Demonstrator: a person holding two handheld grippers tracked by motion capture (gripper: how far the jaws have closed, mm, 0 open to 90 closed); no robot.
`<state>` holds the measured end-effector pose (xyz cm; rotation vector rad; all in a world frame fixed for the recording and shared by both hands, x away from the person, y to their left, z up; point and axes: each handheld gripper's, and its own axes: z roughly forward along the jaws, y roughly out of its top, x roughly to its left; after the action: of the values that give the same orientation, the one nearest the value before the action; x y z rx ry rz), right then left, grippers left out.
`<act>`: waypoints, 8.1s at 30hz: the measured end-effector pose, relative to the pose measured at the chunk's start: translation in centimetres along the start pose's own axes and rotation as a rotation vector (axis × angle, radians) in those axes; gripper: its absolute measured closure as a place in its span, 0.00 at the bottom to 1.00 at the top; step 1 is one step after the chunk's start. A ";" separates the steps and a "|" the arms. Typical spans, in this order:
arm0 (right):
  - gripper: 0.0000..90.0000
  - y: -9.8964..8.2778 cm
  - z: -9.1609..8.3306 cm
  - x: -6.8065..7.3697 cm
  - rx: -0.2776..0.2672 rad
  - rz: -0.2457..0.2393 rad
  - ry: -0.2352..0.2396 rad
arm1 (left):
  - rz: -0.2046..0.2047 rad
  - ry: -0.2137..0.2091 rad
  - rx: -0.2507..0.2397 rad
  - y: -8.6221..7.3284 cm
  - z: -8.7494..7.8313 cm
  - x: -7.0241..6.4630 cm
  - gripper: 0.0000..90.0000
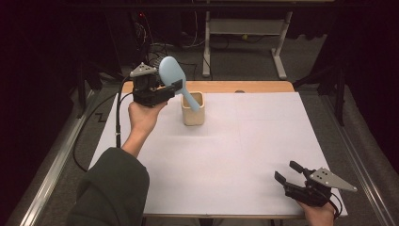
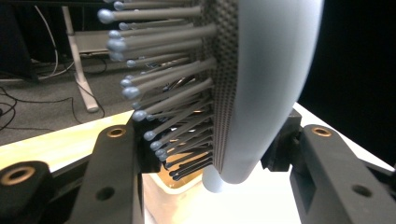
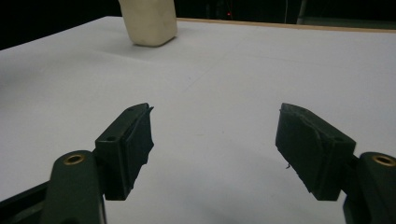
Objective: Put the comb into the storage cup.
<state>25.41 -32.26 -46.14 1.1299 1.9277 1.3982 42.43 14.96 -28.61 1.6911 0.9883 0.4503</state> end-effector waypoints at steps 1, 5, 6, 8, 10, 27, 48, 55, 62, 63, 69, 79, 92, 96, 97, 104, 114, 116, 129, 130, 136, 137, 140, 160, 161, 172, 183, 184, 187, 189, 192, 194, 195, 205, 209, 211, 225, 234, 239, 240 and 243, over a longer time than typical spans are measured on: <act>0.31 0.0 0.0 0.0 0.000 0.001 0.000 | -0.004 0.001 -0.002 0.0 0.0 0.1 0.58; 0.31 0.0 0.0 0.0 0.000 0.003 -0.002 | -0.019 0.006 -0.018 0.1 0.2 0.4 0.58; 0.31 0.0 0.0 0.0 0.001 0.001 -0.003 | -0.024 0.007 -0.021 0.1 0.3 0.6 0.58; 0.31 0.0 0.1 0.0 0.002 -0.001 -0.003 | -0.022 0.022 -0.018 0.0 0.6 0.7 0.58; 0.31 0.0 0.0 0.0 0.002 0.001 -0.003 | -0.018 0.032 -0.015 0.0 1.0 0.8 0.58; 0.31 0.0 0.1 0.0 0.001 -0.007 0.004 | -0.033 0.073 -0.012 -0.5 3.0 1.7 0.58; 0.30 0.0 0.0 0.0 -0.005 -0.004 0.006 | -0.007 0.103 0.053 -1.3 4.9 1.3 0.58; 0.30 0.0 0.0 0.0 -0.004 -0.005 0.004 | -0.018 0.105 0.082 -1.7 5.6 1.4 0.57; 0.30 0.0 0.0 0.1 -0.005 -0.005 0.008 | -0.023 0.098 0.107 -1.9 6.2 1.2 0.57; 0.30 0.0 0.0 0.1 -0.005 -0.005 0.008 | -0.024 0.097 0.111 -2.0 6.4 1.2 0.57; 0.30 0.0 0.0 0.1 -0.006 -0.006 0.006 | -0.023 0.098 0.139 -2.4 6.9 1.1 0.57; 0.31 0.0 0.0 0.1 -0.005 -0.007 0.006 | -0.019 0.088 0.159 -2.7 7.5 0.9 0.57; 0.31 0.0 0.0 0.1 -0.004 -0.008 0.005 | -0.015 0.089 0.172 -3.0 7.8 0.9 0.57; 0.31 0.0 0.0 0.1 -0.003 -0.009 0.004 | -0.028 0.092 0.168 -3.0 7.9 0.9 0.56; 0.31 0.0 0.0 0.1 -0.002 -0.010 0.004 | -0.030 0.092 0.168 -3.0 7.9 0.9 0.56; 0.31 0.0 0.0 0.1 -0.001 -0.010 0.004 | -0.033 0.093 0.175 -3.2 8.2 1.0 0.56; 0.31 0.0 0.0 0.1 -0.001 -0.008 0.006 | -0.051 0.093 0.186 -3.7 8.6 1.4 0.56; 0.31 0.0 0.0 0.1 -0.001 -0.007 0.007 | -0.059 0.094 0.187 -3.8 8.7 1.5 0.56; 0.31 0.0 0.0 0.1 0.000 -0.006 0.005 | -0.063 0.106 0.205 -4.3 8.8 1.8 0.55; 0.31 0.0 0.0 0.1 -0.001 -0.006 0.006 | -0.061 0.107 0.207 -4.3 8.9 1.8 0.55; 0.31 0.0 0.0 0.1 0.000 -0.007 0.005 | -0.053 0.112 0.208 -4.4 9.0 1.8 0.54; 0.31 0.0 0.0 0.1 0.000 -0.007 0.005 | -0.052 0.112 0.208 -4.4 8.9 1.8 0.54; 0.31 0.0 0.0 0.1 0.000 -0.007 0.005 | -0.044 0.116 0.210 -4.4 8.9 1.8 0.52; 0.31 0.0 0.0 0.1 -0.002 -0.010 0.003 | 0.054 0.191 0.240 -4.4 7.7 1.8 0.30; 0.31 0.0 0.0 0.1 -0.002 -0.009 0.003 | 0.058 0.189 0.238 -4.4 7.7 1.8 0.30; 0.31 0.0 0.0 0.1 -0.005 -0.011 -0.003 | 0.055 0.165 0.218 -4.5 6.7 1.9 0.35; 0.30 0.0 0.0 0.1 -0.003 -0.009 -0.009 | 0.052 0.162 0.214 -4.6 6.1 2.1 0.35; 0.30 0.0 0.1 0.2 0.000 -0.006 -0.009 | 0.052 0.160 0.215 -4.6 6.1 2.1 0.35; 0.29 0.0 0.1 0.1 0.004 -0.009 -0.010 | 0.051 0.158 0.214 -4.7 5.9 2.2 0.35; 0.29 0.0 0.1 0.2 0.001 -0.011 -0.011 | 0.051 0.159 0.213 -4.7 5.8 2.3 0.35; 0.29 0.0 0.1 0.1 0.000 -0.009 -0.016 | 0.048 0.156 0.210 -4.7 5.7 2.3 0.36; 0.29 0.0 0.1 0.1 -0.002 -0.010 -0.019 | 0.051 0.155 0.211 -4.6 5.6 2.3 0.36; 0.29 0.0 0.1 0.1 -0.002 -0.010 -0.020 | 0.051 0.155 0.211 -4.6 5.5 2.3 0.36; 0.28 0.0 0.1 0.1 -0.006 -0.006 -0.018 | 0.052 0.158 0.216 -5.0 4.7 2.4 0.36; 0.28 0.0 0.0 0.1 -0.006 -0.003 -0.017 | 0.057 0.159 0.217 -5.3 4.2 2.5 0.36; 0.28 0.0 0.0 0.1 -0.004 -0.005 -0.018 | 0.056 0.157 0.212 -5.3 3.9 2.6 0.36; 0.29 0.0 0.0 0.1 -0.004 -0.005 -0.018 | 0.085 0.155 0.217 -6.0 2.2 2.9 0.36; 0.29 0.0 0.0 0.1 -0.004 -0.006 -0.020 | 0.084 0.141 0.202 -6.1 1.0 2.8 0.37; 0.29 0.1 0.1 0.2 -0.005 -0.009 -0.020 | 0.083 0.132 0.194 -6.2 0.3 2.7 0.37; 0.29 0.1 0.1 0.2 -0.005 -0.008 -0.020 | 0.082 0.130 0.193 -6.3 0.2 2.7 0.37; 0.29 0.0 0.1 0.1 -0.005 -0.005 -0.022 | 0.082 0.125 0.190 -6.5 -0.2 2.8 0.37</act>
<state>25.42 -32.15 -46.10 1.1333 1.9098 1.3819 41.36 17.81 -34.97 1.8973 1.0834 0.5354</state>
